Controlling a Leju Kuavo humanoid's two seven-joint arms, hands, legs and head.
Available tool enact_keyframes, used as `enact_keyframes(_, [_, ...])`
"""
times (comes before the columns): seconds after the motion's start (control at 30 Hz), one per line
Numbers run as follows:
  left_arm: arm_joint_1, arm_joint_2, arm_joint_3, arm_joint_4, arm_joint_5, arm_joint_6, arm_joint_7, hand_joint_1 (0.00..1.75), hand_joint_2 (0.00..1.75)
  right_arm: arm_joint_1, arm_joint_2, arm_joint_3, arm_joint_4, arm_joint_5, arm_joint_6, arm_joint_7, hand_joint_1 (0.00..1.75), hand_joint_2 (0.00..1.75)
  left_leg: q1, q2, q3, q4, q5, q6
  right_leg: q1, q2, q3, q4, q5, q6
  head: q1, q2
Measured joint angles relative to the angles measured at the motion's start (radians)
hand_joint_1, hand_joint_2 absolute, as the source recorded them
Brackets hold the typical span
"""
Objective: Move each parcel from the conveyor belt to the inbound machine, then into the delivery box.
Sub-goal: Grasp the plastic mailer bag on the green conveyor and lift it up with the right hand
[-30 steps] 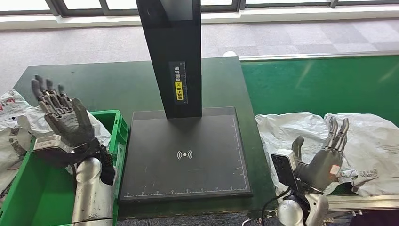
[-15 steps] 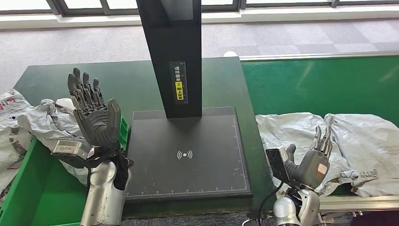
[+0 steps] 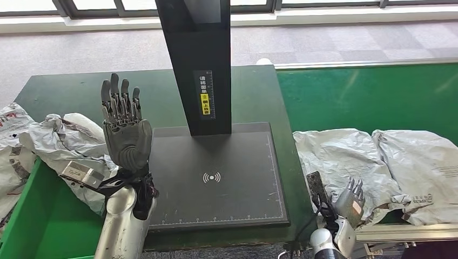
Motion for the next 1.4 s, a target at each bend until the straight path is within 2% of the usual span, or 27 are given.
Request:
enact_keyframes(0.2, [0.002, 0.001, -0.016, -0.006, 0.0, 0.001, 0.003, 0.0, 1.75, -0.045, -0.041, -0.037, 0.149, 0.009, 0.06, 0.05, 0.0, 1.75, 0.0, 0.001, 0.001, 0.0, 0.0, 0.0, 0.001, 0.001, 0.0, 0.0, 0.0, 0.0, 0.0, 0.0])
enact_keyframes(0.23, [0.002, 0.001, -0.019, -0.008, 0.0, 0.001, 0.004, 0.0, 1.75, -0.051, -0.044, -0.04, 0.162, 0.013, 0.062, 0.057, 0.18, 1.75, 0.0, 0.001, 0.001, 0.0, 0.0, 0.0, 0.001, 0.001, 0.001, 0.0, 0.0, 0.0, 0.0, 0.0])
enact_keyframes(0.33, [0.002, 0.001, -0.025, -0.01, 0.0, 0.001, 0.008, 0.0, 1.75, -0.065, -0.052, -0.053, 0.19, 0.034, 0.081, 0.093, 1.49, 1.75, 0.0, 0.001, 0.003, 0.0, -0.001, 0.001, 0.001, 0.001, 0.003, -0.001, 0.0, 0.0, 0.0, 0.0])
enact_keyframes(0.37, [0.002, 0.001, -0.027, -0.01, 0.0, 0.001, 0.01, 0.0, 1.75, -0.068, -0.054, -0.056, 0.196, 0.043, 0.092, 0.108, 1.75, 1.75, 0.0, 0.001, 0.005, 0.0, -0.001, 0.001, 0.001, 0.001, 0.005, -0.001, -0.001, 0.001, 0.0, 0.0])
enact_keyframes(0.47, [0.002, 0.002, -0.029, -0.009, 0.0, 0.001, 0.012, 0.0, 1.75, -0.07, -0.061, -0.076, 0.209, 0.059, 0.118, 0.133, 1.75, 1.75, 0.001, 0.001, 0.009, 0.0, -0.002, 0.002, 0.001, 0.001, 0.011, -0.003, -0.002, 0.002, 0.0, 0.0])
enact_keyframes(0.73, [0.002, 0.002, -0.031, -0.008, 0.001, 0.0, 0.013, 0.0, 1.75, -0.079, -0.075, -0.11, 0.219, 0.064, 0.115, 0.119, 1.75, 1.75, 0.001, 0.0, 0.012, 0.001, -0.001, 0.004, 0.001, 0.001, 0.015, -0.005, 0.0, 0.004, 0.0, 0.0])
enact_keyframes(0.97, [0.011, 0.004, -0.031, -0.005, 0.001, 0.004, 0.008, 0.0, 1.75, -0.076, -0.076, -0.133, 0.22, 0.001, 0.019, 0.014, 1.75, 1.75, 0.001, 0.0, 0.011, 0.001, -0.001, 0.004, 0.001, 0.001, 0.015, -0.005, 0.0, 0.004, 0.0, 0.0])
enact_keyframes(1.17, [0.025, 0.006, -0.032, -0.004, 0.001, 0.007, 0.005, 0.0, 1.75, -0.074, -0.074, -0.141, 0.219, -0.021, -0.002, -0.015, 1.75, 1.75, 0.001, 0.0, 0.01, 0.001, -0.002, 0.005, 0.002, 0.001, 0.014, -0.005, -0.001, 0.004, 0.0, 0.0])
enact_keyframes(1.3, [0.035, 0.008, -0.032, -0.004, 0.0, 0.015, -0.002, 0.0, 1.75, -0.055, -0.064, -0.143, 0.194, -0.091, -0.074, -0.131, 1.75, 1.75, 0.001, -0.001, 0.008, 0.001, -0.002, 0.005, 0.001, 0.0, 0.013, -0.005, -0.001, 0.004, 0.0, 0.0])
enact_keyframes(1.4, [0.051, 0.01, -0.032, -0.005, 0.0, 0.023, -0.013, 0.0, 1.75, -0.011, -0.025, -0.147, 0.079, -0.203, -0.121, -0.307, 1.75, 1.75, 0.001, -0.001, 0.006, 0.001, -0.002, 0.005, 0.0, 0.0, 0.01, -0.005, -0.001, 0.004, 0.0, 0.0])
